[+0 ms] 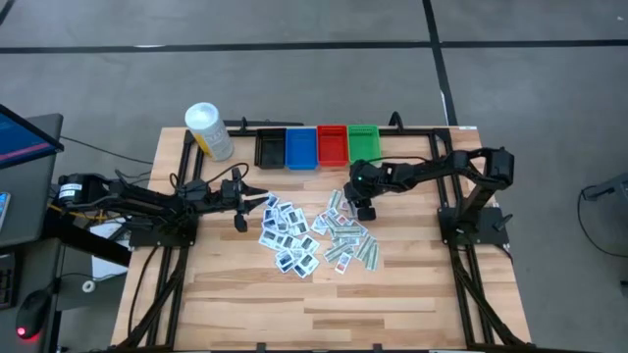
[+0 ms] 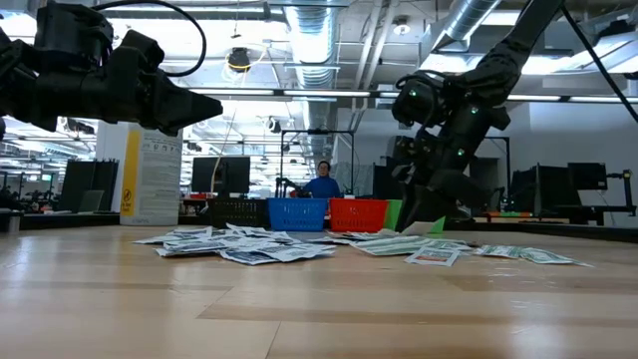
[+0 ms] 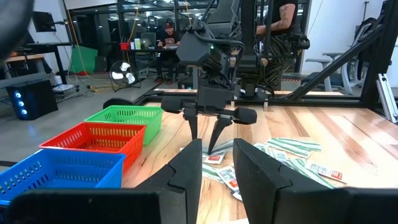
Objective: Pick & Place First Aid Supplies
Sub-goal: Put the green bandage pack into the red bin
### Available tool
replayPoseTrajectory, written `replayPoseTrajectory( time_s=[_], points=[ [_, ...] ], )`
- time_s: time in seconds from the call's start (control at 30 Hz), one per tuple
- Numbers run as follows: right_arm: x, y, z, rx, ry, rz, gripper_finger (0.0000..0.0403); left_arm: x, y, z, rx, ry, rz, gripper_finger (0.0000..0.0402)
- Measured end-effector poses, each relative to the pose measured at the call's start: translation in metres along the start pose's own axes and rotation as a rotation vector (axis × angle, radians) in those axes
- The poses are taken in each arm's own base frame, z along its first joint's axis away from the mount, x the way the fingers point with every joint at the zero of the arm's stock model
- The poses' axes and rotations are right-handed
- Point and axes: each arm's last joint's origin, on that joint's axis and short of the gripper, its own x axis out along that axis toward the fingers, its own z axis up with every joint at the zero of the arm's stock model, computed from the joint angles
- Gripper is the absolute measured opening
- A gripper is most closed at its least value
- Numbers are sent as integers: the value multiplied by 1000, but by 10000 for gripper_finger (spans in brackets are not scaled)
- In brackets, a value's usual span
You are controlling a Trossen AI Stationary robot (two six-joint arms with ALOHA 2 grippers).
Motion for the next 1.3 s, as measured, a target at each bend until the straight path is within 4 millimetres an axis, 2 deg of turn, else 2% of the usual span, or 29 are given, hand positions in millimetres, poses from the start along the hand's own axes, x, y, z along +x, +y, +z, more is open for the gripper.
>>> replayPoseTrajectory(
  time_s=[0.3,0.57,0.93,1.3],
  points=[
    [0,1,-1,0,9,3,54,0,0,0,0,0,0,93],
    [-3,0,0,0,-1,-4,26,0,0,0,0,0,0,93],
    [-39,-3,12,-4,-91,-63,2,0,0,0,0,0,0,93],
    [-60,-6,16,-12,-99,-183,1,0,0,0,0,0,0,93]
  ],
)
